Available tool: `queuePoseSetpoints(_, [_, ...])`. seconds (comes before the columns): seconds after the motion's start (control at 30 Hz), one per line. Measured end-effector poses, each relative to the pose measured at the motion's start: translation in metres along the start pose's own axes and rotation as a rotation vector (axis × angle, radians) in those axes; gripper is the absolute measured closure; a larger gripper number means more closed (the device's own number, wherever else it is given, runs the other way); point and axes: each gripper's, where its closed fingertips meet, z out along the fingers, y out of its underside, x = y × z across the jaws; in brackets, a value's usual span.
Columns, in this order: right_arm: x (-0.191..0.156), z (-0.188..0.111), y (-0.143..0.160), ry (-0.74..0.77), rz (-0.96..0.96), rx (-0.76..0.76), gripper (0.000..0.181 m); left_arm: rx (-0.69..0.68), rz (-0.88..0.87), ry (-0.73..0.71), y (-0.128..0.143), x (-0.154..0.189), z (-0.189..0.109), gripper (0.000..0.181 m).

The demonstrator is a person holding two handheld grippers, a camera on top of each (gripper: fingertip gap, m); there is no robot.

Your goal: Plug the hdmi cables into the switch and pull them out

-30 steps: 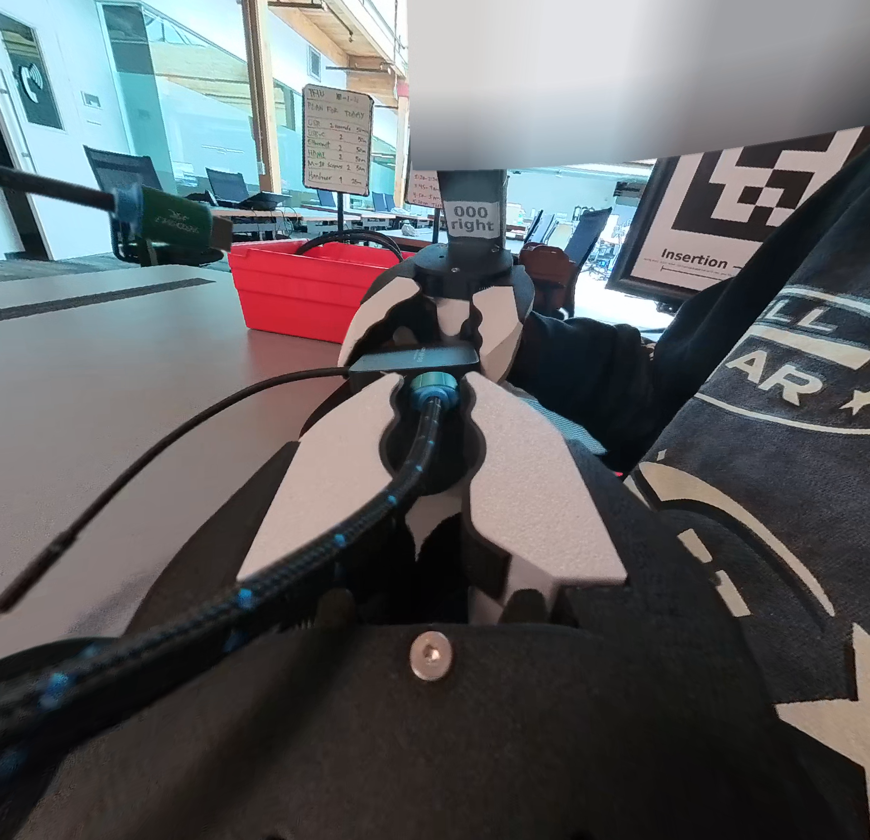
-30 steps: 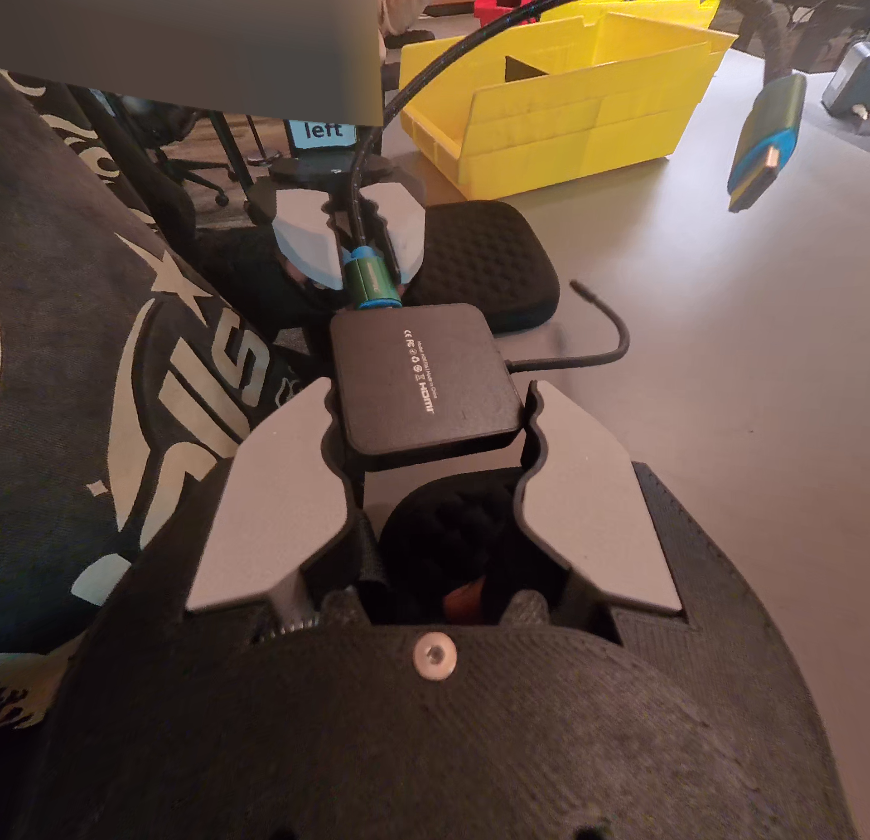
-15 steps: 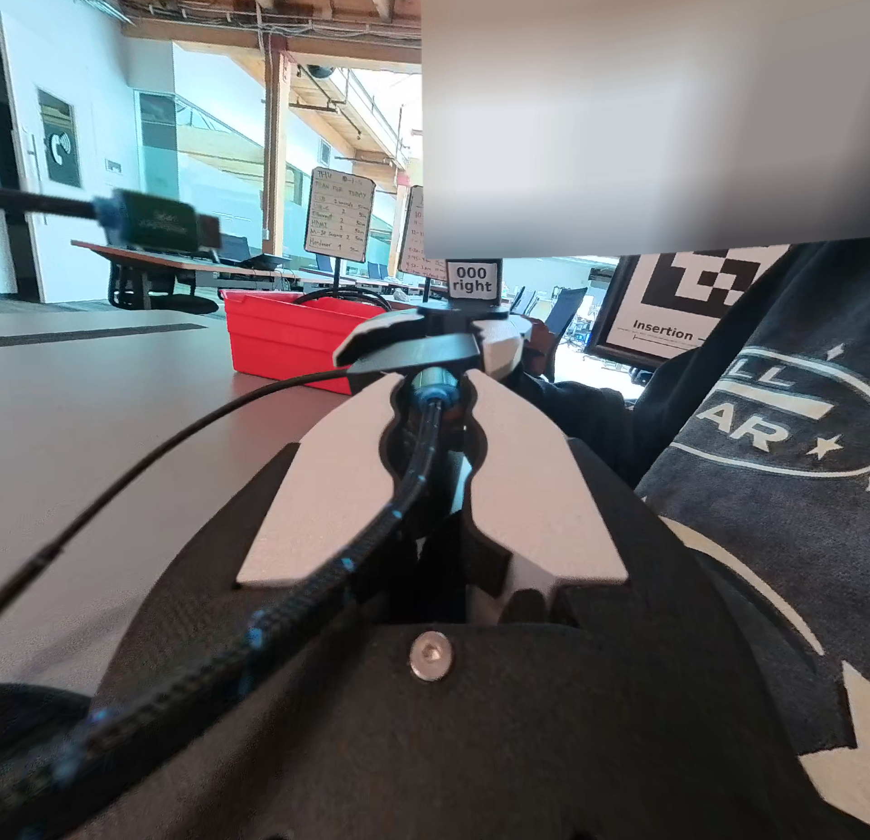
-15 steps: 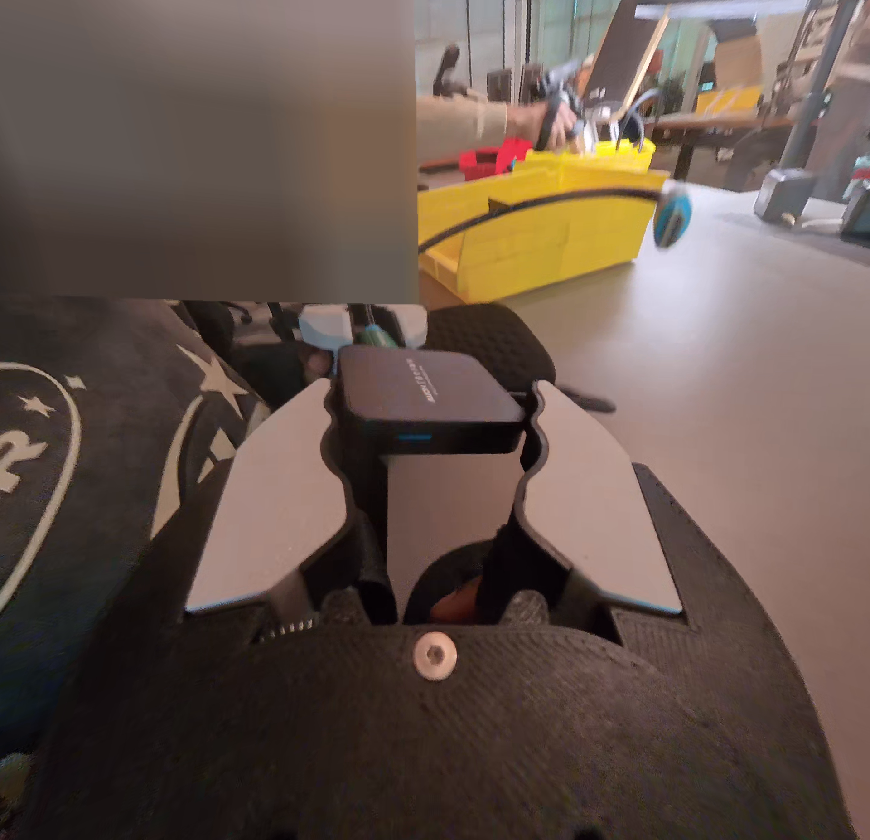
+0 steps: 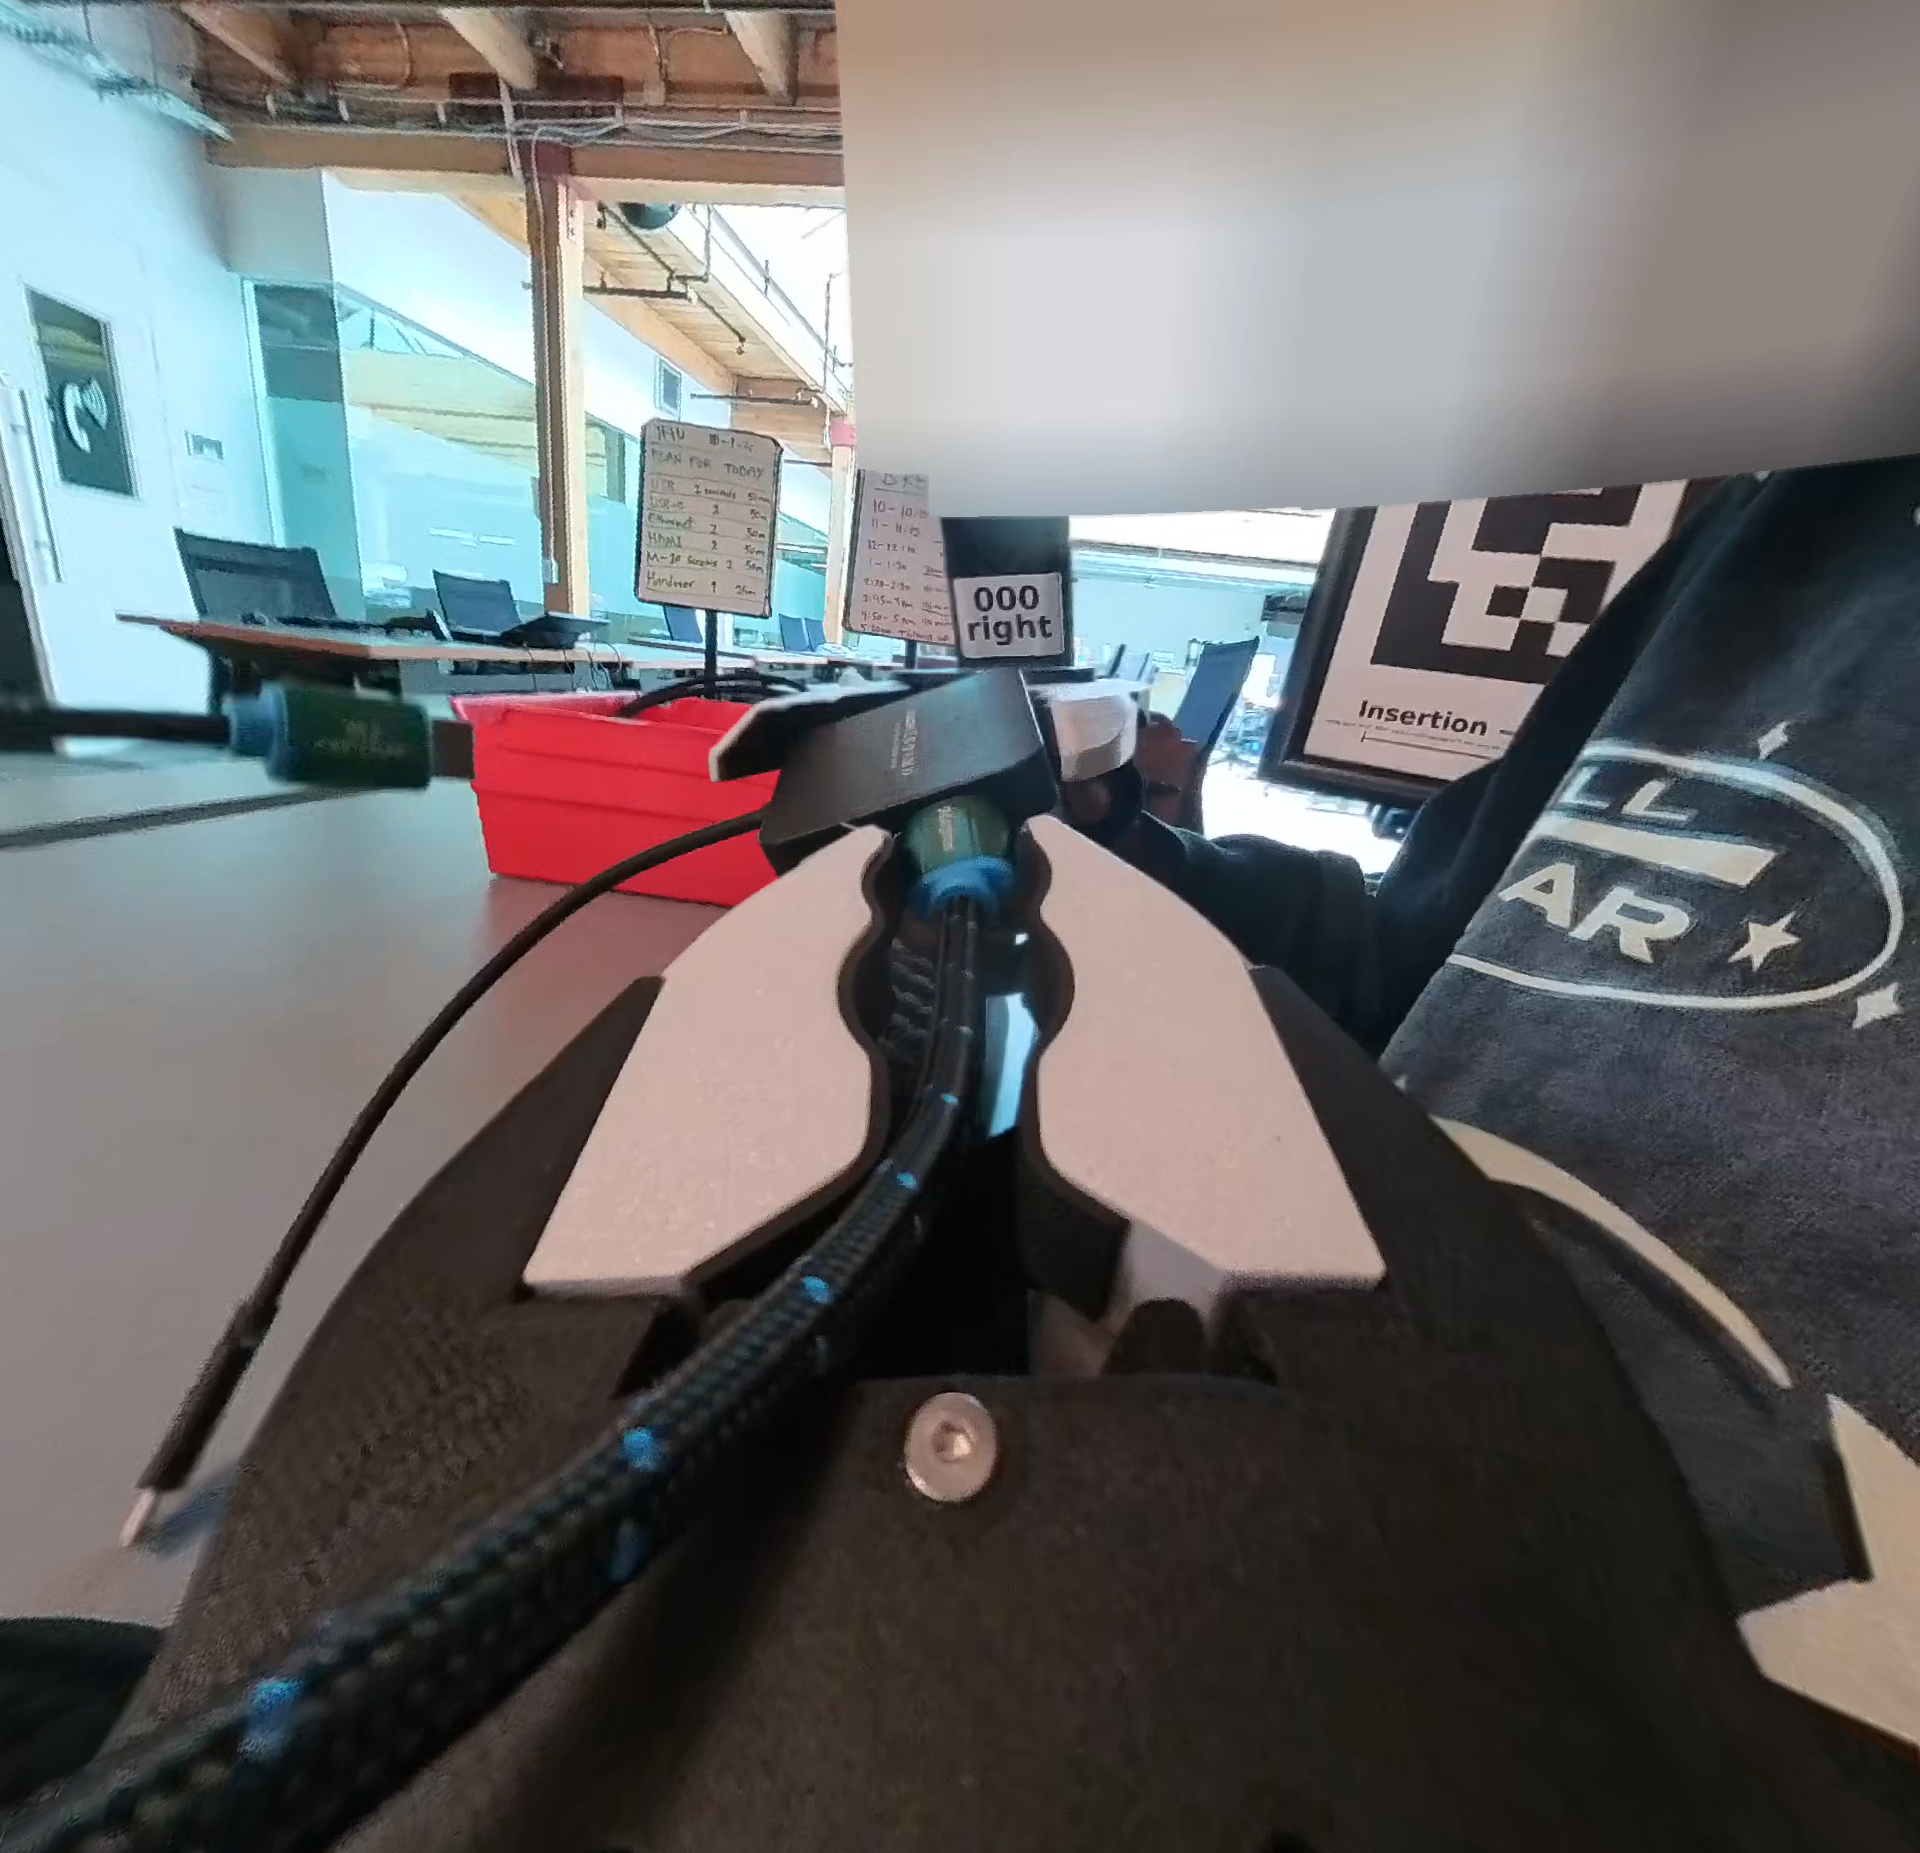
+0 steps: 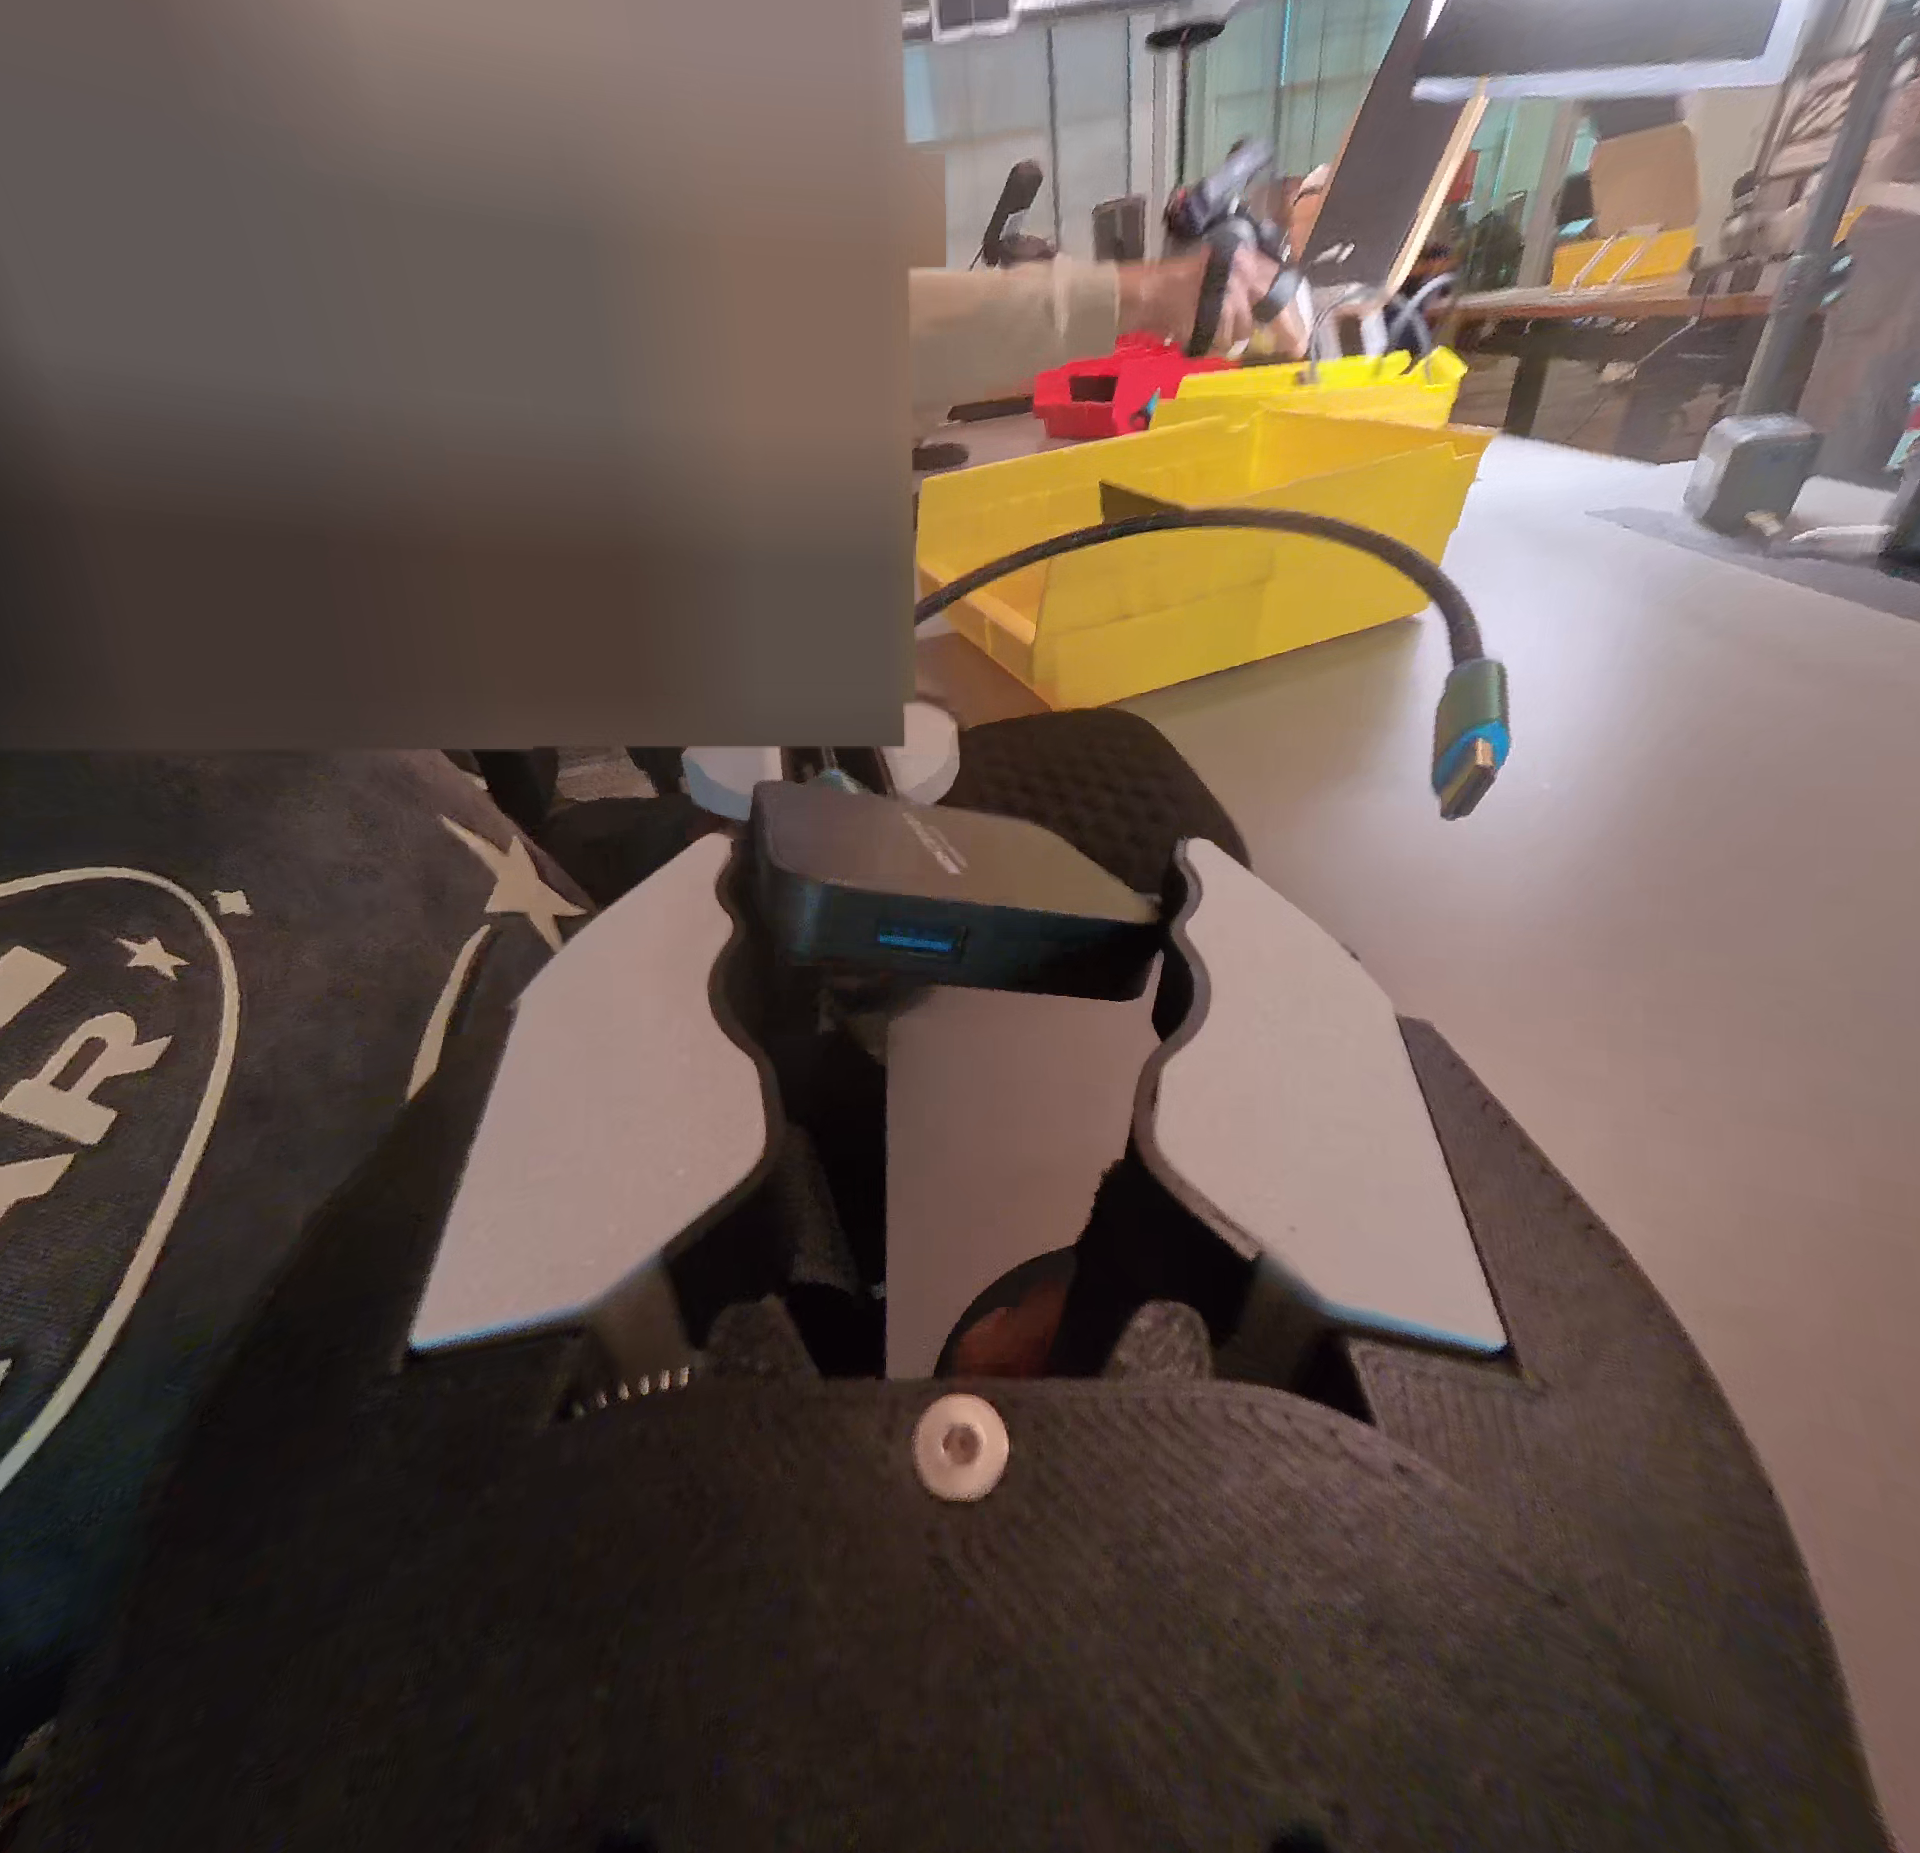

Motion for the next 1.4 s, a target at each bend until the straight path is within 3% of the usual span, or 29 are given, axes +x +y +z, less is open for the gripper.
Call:
queuePoseSetpoints(0.17, [-0.004, 0.006, 0.015, -0.022, 0.047, -0.157, 0.095, -0.051, 0.197, 0.034, -0.002, 0.011, -0.002, 0.164])
queuePoseSetpoints(0.2, [-0.006, 0.006, 0.021, -0.029, 0.052, -0.201, 0.102, -0.048, 0.227, 0.036, -0.004, 0.013, -0.002, 0.17])
queuePoseSetpoints(0.27, [-0.017, 0.007, 0.026, -0.091, 0.025, -0.229, 0.139, -0.06, 0.233, 0.023, -0.004, 0.011, -0.002, 0.173])
queuePoseSetpoints(0.3, [-0.019, 0.008, 0.027, -0.095, 0.021, -0.219, 0.145, -0.064, 0.22, 0.017, -0.002, 0.009, -0.003, 0.173])
queuePoseSetpoints(0.33, [-0.016, 0.01, 0.03, -0.067, 0.03, -0.233, 0.138, -0.077, 0.195, 0.002, 0.001, 0.005, -0.003, 0.174])
queuePoseSetpoints(0.4, [0.001, 0.007, 0.046, 0.028, 0.044, -0.342, 0.1, -0.124, 0.137, -0.065, 0.007, -0.009, -0.002, 0.174])
queuePoseSetpoints(0.47, [0.006, 0.003, 0.059, 0.069, 0.006, -0.422, 0.096, -0.153, 0.13, -0.125, 0.008, -0.02, -0.001, 0.177])
queuePoseSetpoints(0.63, [0.013, 0.005, 0.062, 0.182, -0.227, -0.447, 0.114, -0.155, 0.118, -0.09, 0.009, -0.018, 0.001, 0.179])
queuePoseSetpoints(0.7, [0.019, 0.008, 0.056, 0.221, -0.355, -0.426, 0.128, -0.155, 0.107, -0.069, 0.008, -0.015, 0.0, 0.179])
queuePoseSetpoints(0.73, [0.018, 0.01, 0.054, 0.216, -0.41, -0.426, 0.146, -0.154, 0.1, -0.068, 0.008, -0.015, 0.0, 0.179])
queuePoseSetpoints(0.83, [0.009, 0.017, 0.056, 0.137, -0.526, -0.468, 0.158, -0.129, 0.067, -0.078, 0.004, -0.017, -0.002, 0.178])
queuePoseSetpoints(0.97, [0.028, 0.009, 0.025, 0.347, -0.749, -0.45, 0.167, -0.12, 0.034, -0.079, -0.002, -0.02, -0.01, 0.148])
queuePoseSetpoints(1.07, [0.044, -0.02, -0.031, 0.588, -0.886, -0.362, 0.167, -0.091, 0.091, -0.064, -0.01, -0.019, -0.02, 0.132])
queuePoseSetpoints(1.27, [0.057, -0.125, -0.149, 1.102, -1.049, -0.158, 0.168, 0.2, 0.109, -0.192, -0.048, -0.041, -0.047, 0.106])
queuePoseSetpoints(1.33, [0.06, -0.164, -0.167, 1.269, -1.098, -0.162, 0.168, 0.251, 0.061, -0.213, -0.054, -0.048, -0.052, 0.094])
queuePoseSetpoints(1.4, [0.067, -0.198, -0.166, 1.425, -1.114, -0.247, 0.168, 0.281, 0.039, -0.23, -0.057, -0.052, -0.056, 0.088])
